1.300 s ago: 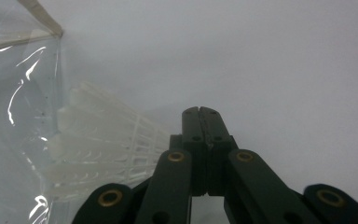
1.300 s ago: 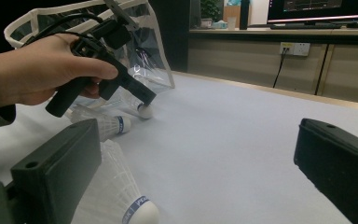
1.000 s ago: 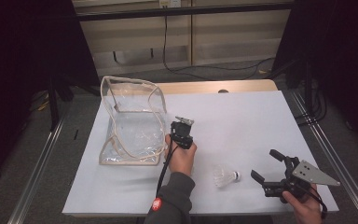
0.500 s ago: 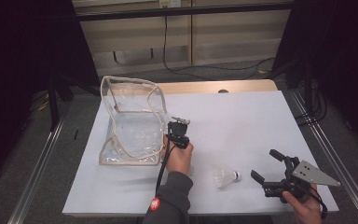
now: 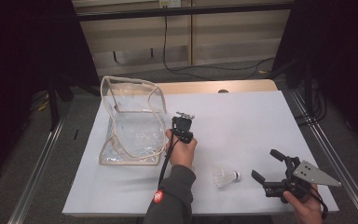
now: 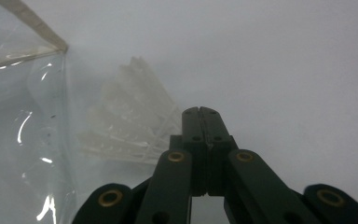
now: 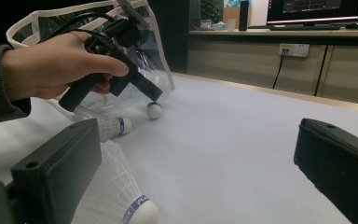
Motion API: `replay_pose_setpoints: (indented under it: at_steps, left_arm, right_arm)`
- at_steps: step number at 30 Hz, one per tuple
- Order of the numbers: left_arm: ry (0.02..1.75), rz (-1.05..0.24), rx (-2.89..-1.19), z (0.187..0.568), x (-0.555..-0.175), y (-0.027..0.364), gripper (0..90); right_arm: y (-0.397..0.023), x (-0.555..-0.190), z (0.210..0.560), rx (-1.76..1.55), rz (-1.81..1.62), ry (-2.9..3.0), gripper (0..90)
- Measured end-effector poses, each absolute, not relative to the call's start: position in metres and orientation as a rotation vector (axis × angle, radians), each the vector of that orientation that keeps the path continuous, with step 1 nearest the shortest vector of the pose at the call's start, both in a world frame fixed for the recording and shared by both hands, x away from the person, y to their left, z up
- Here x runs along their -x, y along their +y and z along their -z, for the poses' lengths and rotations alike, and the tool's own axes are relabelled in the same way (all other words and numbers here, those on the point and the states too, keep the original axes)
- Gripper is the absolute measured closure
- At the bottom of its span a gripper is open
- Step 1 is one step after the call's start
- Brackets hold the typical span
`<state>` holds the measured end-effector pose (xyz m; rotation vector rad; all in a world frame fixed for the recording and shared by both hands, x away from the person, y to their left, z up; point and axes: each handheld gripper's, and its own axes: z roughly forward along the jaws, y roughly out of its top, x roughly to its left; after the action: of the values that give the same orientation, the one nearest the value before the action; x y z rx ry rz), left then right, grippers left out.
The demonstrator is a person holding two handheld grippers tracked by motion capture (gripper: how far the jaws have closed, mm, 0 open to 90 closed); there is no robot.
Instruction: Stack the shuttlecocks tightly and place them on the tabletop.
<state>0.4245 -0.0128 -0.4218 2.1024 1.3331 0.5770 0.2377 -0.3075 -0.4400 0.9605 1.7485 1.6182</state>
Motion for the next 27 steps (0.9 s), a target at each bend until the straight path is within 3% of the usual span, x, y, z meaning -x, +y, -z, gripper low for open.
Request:
replay_pose_setpoints:
  at_steps: [27]
  left_arm:
    - [1.260, -0.503, -2.147, 0.4212, -0.4242, -0.0200, 88.4]
  right_arm:
    - [-0.3090, -0.2372, 0.4396, -0.961, -1.615, 1.744, 0.2]
